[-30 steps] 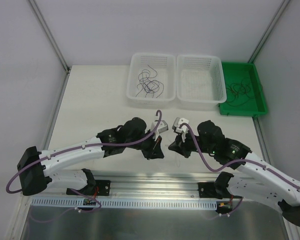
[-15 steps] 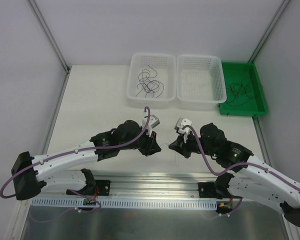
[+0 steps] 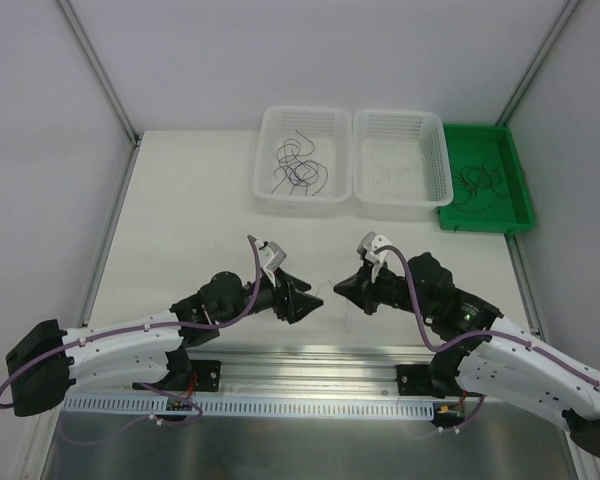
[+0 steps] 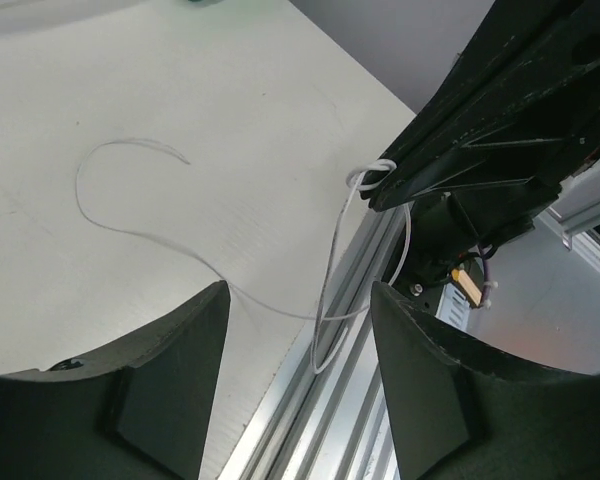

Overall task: Untangle the cables
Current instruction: Untie the cable.

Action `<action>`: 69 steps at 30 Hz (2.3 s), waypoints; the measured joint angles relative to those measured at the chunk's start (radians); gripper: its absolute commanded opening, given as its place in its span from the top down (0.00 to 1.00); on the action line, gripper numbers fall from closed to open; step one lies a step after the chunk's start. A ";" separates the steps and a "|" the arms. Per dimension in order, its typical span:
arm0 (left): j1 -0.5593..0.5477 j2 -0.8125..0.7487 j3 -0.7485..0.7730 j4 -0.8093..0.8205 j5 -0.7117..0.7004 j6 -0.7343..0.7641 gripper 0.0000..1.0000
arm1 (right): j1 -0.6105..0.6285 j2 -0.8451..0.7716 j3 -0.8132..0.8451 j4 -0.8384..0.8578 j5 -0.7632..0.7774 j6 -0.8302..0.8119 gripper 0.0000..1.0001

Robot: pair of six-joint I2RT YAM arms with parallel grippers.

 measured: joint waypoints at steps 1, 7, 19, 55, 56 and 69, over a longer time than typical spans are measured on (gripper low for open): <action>0.000 0.000 -0.021 0.042 0.000 0.003 0.43 | 0.000 -0.002 -0.005 0.013 -0.001 0.009 0.99; 0.000 0.022 -0.054 0.210 -0.002 0.035 0.51 | 0.000 0.000 -0.010 0.056 -0.013 0.037 0.99; 0.000 0.038 -0.054 0.352 -0.004 0.083 0.67 | 0.002 0.003 -0.023 0.086 -0.022 0.054 0.99; 0.000 0.025 0.017 0.161 0.132 0.142 1.00 | 0.003 0.002 0.025 -0.026 -0.021 -0.029 0.99; 0.000 0.026 0.027 0.148 0.138 0.144 1.00 | 0.003 0.003 0.032 -0.034 -0.021 -0.034 0.99; 0.000 0.100 0.100 0.022 0.187 0.156 1.00 | 0.003 0.038 0.055 -0.066 -0.063 -0.069 0.99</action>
